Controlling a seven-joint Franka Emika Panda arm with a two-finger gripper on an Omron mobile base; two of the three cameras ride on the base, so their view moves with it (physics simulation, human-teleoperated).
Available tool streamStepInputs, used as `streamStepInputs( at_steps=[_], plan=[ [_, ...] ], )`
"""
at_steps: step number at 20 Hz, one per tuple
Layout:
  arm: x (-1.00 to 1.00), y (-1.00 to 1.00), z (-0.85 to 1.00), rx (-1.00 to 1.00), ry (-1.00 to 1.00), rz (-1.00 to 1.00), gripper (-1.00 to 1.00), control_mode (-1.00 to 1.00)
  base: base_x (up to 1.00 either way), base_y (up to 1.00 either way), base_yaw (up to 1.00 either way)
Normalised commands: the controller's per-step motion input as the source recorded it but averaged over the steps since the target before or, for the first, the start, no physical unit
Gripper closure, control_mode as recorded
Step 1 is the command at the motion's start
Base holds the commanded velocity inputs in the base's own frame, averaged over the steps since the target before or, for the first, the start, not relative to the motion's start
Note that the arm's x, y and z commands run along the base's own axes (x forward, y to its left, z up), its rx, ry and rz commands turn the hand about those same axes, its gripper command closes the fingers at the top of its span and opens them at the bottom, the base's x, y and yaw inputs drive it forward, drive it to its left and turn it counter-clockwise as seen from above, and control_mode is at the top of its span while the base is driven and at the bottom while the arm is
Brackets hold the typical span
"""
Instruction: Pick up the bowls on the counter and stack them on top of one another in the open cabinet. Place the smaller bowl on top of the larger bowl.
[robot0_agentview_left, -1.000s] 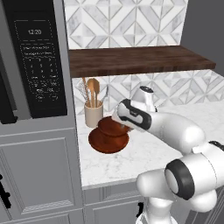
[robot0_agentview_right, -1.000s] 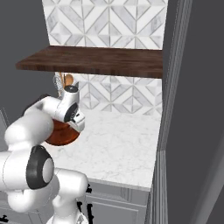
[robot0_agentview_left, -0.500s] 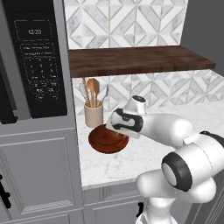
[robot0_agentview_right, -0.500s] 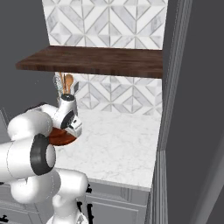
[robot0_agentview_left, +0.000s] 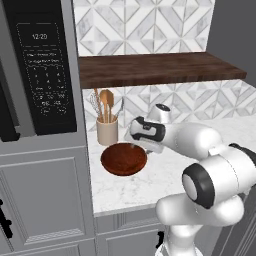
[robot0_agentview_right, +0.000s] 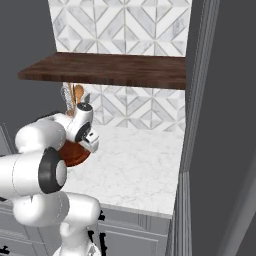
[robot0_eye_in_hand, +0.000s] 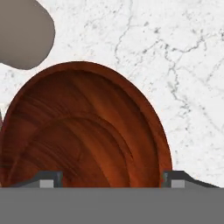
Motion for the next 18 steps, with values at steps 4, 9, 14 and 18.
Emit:
streamStepInputs(
  at_steps=[4, 9, 14, 18],
  plan=[
    [-0.22, -0.51, -0.06, 0.0, 0.08, 0.0, -1.0, -1.0, 0.0, 0.0, 0.0],
    [0.07, 0.05, -0.4, -0.1, 0.11, 0.02, -1.0, -1.0, 0.0, 0.0, 0.0],
    [0.2, 0.2, -0.48, -0.09, 0.09, 0.02, -1.0, -1.0, 0.0, 0.0, 0.0],
    [0.2, 0.2, -0.53, -0.04, 0.05, 0.02, 1.0, -1.0, 0.0, 0.0, 0.0]
  ],
)
